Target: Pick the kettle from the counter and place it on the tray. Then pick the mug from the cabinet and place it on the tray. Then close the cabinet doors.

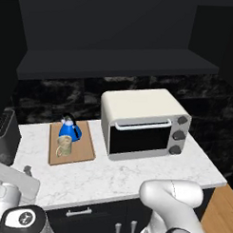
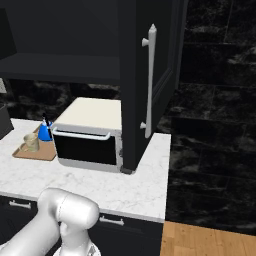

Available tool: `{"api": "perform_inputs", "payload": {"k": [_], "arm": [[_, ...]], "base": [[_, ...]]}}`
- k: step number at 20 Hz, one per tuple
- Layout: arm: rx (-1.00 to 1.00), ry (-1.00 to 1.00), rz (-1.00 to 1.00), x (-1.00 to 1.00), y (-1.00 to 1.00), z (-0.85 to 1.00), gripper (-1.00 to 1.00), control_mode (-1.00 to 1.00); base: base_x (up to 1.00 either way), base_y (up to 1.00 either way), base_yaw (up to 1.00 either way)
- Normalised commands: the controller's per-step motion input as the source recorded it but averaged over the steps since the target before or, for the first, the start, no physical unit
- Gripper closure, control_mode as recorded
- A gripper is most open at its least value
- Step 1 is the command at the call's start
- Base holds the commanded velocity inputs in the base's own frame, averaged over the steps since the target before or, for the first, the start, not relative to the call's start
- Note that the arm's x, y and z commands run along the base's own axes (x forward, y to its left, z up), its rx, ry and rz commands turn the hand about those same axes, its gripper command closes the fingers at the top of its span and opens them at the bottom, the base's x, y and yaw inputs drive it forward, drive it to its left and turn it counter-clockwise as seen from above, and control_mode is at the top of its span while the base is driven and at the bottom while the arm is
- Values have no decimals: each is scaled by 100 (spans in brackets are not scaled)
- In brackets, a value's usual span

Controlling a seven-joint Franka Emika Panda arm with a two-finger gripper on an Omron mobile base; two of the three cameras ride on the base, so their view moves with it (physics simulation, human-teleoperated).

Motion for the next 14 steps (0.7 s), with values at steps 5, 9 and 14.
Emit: {"api": "perform_inputs", "payload": {"k": [5,9,14], "arm": [[-21,-11,-3,12,83,7,-100,-100],[-9,-17,-13,0,46,59,-100,-100],[0,-18,-17,0,13,50,-100,-100]], "base": [[0,0,0],[0,0,0],[0,0,0]]}}
